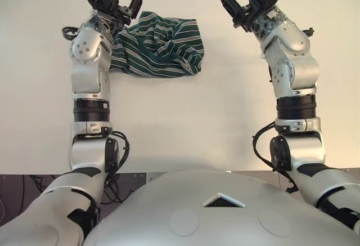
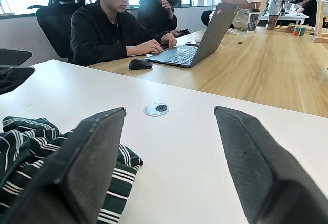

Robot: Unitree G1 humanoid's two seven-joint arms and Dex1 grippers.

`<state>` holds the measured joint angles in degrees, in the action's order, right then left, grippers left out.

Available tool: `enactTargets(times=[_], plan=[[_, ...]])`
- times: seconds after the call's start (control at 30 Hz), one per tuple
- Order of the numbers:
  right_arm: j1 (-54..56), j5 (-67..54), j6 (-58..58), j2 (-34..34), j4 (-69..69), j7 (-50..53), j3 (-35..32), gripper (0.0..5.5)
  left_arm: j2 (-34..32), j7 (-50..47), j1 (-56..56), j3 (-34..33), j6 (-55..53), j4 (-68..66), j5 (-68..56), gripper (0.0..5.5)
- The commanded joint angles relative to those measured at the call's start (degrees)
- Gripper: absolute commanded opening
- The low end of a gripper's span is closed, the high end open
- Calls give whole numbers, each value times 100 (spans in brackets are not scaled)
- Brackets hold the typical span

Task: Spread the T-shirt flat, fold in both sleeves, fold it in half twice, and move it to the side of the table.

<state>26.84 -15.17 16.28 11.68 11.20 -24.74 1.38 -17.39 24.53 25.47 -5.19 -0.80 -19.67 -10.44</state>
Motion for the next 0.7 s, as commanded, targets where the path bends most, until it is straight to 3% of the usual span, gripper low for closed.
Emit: enactTargets(times=[0.03, 0.5, 0.7], plan=[[67, 104, -90, -82, 67, -25, 65, 318, -175, 188, 217, -59, 126, -235, 17, 362], [-20, 134, 12, 16, 86, -134, 197, 318, -344, 503, 190, 10, 170, -573, 117, 362], [58, 122, 62, 18, 65, -135, 202, 318, -152, 67, -14, 281, 340, -1039, 589, 362]])
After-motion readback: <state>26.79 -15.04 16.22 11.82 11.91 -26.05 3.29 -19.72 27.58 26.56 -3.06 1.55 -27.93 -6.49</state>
